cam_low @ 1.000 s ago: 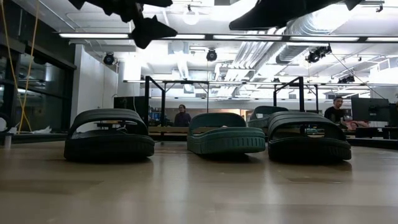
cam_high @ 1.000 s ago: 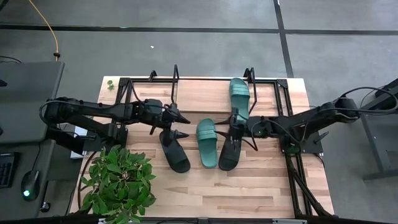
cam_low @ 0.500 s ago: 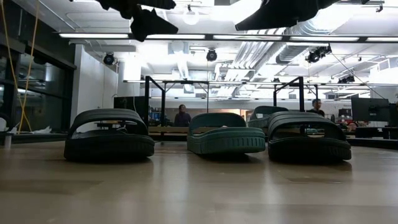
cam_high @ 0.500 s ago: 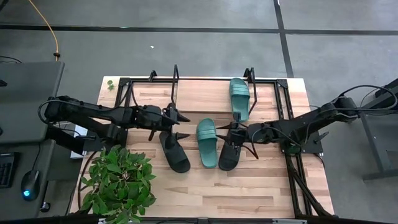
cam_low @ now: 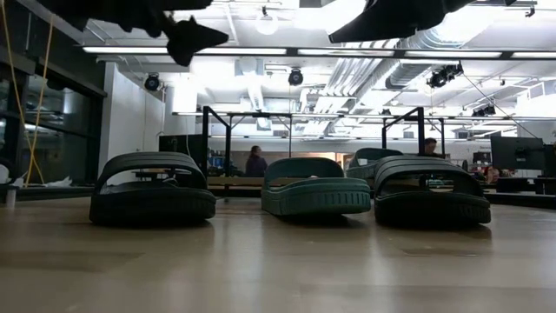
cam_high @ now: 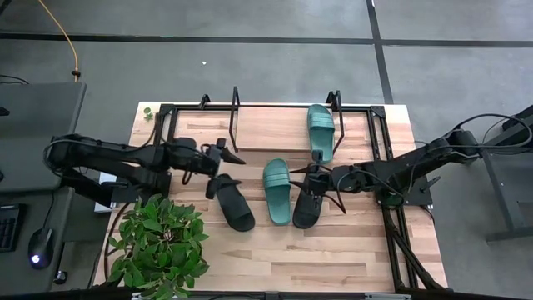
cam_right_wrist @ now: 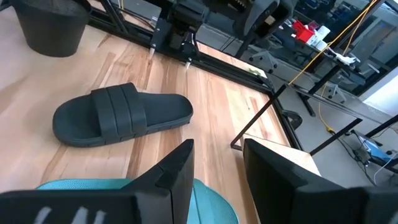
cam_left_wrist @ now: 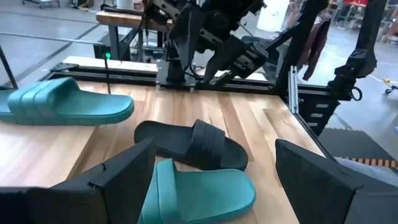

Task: Pick and place slides into the shelf
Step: Put the green slides on the shelf

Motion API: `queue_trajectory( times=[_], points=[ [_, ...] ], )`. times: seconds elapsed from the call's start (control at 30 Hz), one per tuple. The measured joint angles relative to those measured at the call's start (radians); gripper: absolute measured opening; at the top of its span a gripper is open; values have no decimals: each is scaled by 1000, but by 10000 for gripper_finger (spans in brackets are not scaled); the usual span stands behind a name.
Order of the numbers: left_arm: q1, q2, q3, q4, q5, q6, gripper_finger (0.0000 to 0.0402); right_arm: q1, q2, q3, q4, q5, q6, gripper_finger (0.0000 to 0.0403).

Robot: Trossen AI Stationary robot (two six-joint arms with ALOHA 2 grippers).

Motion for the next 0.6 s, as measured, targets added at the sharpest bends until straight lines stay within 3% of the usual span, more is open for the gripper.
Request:
queue_trajectory(
  times=[0.33, 0.6],
  points=[
    [3, -152, -80, -5, 5, 46, 312, -7, 117, 15, -22, 21, -59, 137],
    [4, -166, -93, -1, -20, 57, 312, 1, 258, 99, -38, 19, -59, 211]
  ],
)
